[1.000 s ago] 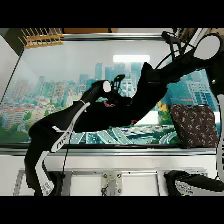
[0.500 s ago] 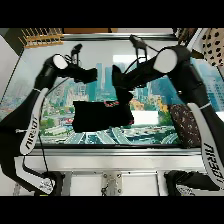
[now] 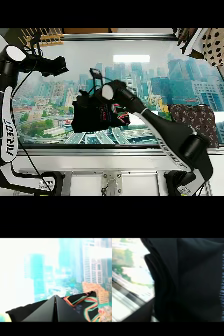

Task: Fold the clothes and pants, and hang the long-sleeved shirts on hangers.

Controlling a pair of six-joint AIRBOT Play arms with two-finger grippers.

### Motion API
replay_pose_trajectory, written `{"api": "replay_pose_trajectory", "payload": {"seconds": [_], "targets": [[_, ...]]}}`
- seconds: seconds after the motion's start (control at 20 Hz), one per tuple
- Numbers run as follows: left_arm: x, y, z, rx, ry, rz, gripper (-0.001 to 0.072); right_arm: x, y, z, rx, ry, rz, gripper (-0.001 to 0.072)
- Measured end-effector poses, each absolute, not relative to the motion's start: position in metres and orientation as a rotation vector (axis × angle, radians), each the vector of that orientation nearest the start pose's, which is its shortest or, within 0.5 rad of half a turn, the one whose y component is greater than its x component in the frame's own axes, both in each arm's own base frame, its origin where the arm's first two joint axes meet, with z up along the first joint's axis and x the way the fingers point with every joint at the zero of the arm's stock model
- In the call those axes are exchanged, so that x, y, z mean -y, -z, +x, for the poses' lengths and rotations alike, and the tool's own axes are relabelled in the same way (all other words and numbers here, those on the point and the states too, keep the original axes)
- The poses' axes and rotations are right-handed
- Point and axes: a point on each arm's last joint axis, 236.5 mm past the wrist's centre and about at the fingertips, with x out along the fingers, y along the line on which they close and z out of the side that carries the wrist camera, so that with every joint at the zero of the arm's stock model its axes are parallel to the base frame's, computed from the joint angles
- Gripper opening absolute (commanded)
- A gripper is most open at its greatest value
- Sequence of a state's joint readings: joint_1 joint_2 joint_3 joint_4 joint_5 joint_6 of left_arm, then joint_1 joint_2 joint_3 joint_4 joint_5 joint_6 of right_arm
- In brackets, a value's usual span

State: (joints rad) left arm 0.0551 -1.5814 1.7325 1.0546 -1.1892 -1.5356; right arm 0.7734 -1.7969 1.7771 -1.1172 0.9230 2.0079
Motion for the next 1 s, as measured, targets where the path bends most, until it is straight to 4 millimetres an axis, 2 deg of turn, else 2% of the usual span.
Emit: {"api": "replay_pose_trajectory", "payload": {"seconds": [0.1, 0.2, 0.3, 0.4, 0.5, 0.6, 0.65, 0.7, 0.85, 0.95, 1.0], "targets": [[0.072, -0.12, 0.511, -0.989, 0.292, -0.421, 0.0008, -0.5, -0.026, 0.353, -1.234, -0.724, 0.455, 0.053], [0.068, -0.122, 0.51, -0.988, 0.287, -0.423, 0.0008, -0.522, -0.027, 0.347, -1.208, -0.802, 0.501, 0.053], [0.066, -0.125, 0.507, -0.985, 0.292, -0.411, 0.0008, -0.525, -0.039, 0.354, -1.153, -0.861, 0.503, 0.053], [0.065, -0.125, 0.498, -0.985, 0.295, -0.399, 0.0008, -0.504, -0.054, 0.366, -1.104, -0.899, 0.454, 0.053], [0.066, -0.12, 0.482, -0.991, 0.293, -0.393, 0.0008, -0.462, -0.055, 0.379, -1.104, -0.889, 0.386, 0.0531], [0.07, -0.105, 0.459, -1.025, 0.295, -0.389, 0.0008, -0.398, -0.041, 0.392, -1.143, -0.818, 0.328, 0.0534], [0.073, -0.096, 0.444, -1.049, 0.3, -0.386, 0.0008, -0.361, -0.03, 0.397, -1.177, -0.766, 0.314, 0.058], [0.078, -0.087, 0.431, -1.069, 0.306, -0.384, 0.0008, -0.324, -0.016, 0.4, -1.22, -0.708, 0.319, 0.072], [0.097, -0.062, 0.391, -1.116, 0.33, -0.371, 0.0008, -0.23, 0.026, 0.401, -1.329, -0.533, 0.391, 0.072], [0.109, -0.052, 0.372, -1.124, 0.349, -0.357, 0.0008, -0.192, 0.051, 0.395, -1.39, -0.455, 0.461, 0.072], [0.115, -0.048, 0.365, -1.123, 0.359, -0.349, 0.0008, -0.182, 0.062, 0.393, -1.41, -0.436, 0.494, 0.072]]}}
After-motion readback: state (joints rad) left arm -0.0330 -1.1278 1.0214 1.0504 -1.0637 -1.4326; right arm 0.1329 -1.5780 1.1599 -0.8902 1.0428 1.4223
